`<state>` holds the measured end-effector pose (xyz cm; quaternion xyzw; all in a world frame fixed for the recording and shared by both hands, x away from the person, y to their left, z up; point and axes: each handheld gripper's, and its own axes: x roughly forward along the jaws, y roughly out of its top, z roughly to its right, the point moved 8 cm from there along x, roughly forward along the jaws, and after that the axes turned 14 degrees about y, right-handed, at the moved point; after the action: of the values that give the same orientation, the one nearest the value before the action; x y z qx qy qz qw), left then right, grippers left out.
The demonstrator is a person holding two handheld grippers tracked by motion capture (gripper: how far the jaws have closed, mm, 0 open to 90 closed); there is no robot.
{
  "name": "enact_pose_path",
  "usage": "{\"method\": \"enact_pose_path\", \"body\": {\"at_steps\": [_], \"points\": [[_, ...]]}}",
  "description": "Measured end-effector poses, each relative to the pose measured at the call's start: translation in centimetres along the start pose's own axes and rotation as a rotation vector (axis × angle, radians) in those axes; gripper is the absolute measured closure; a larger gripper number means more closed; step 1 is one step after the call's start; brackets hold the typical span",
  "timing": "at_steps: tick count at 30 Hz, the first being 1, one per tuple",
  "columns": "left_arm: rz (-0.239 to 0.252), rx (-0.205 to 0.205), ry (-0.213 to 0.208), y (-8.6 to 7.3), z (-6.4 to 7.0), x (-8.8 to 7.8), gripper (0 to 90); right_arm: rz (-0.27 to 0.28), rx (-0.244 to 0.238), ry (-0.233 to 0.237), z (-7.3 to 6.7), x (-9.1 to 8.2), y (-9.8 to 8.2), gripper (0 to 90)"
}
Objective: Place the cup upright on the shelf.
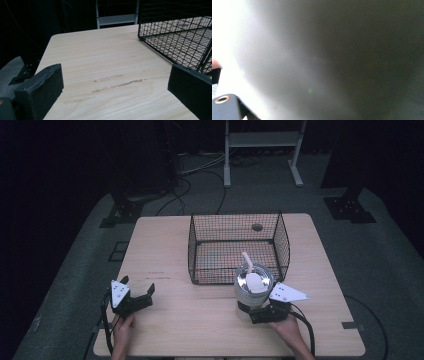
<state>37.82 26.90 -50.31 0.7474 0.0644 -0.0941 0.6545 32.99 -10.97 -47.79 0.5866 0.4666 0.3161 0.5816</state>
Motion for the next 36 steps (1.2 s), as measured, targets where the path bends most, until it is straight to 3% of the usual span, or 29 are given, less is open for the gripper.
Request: {"method": "enact_pose_path", "body": {"at_steps": [25, 31, 36], "points": [[0.001, 0.000, -0.002, 0.0, 0.0, 0.0, 0.0, -0.008, -0.011, 0.003, -0.1, -0.3, 0.1, 8.3], [0.001, 0.001, -0.001, 0.0, 0.0, 0.0, 0.0, 0.017, -0.022, 0.029, -0.2, -0.8, 1.1, 8.4], [0.002, -0.004, -0.001, 0.0, 0.0, 0.0, 0.0, -0.003, -0.018, 0.041, -0.1, -1.1, 2.1, 8.4]]}}
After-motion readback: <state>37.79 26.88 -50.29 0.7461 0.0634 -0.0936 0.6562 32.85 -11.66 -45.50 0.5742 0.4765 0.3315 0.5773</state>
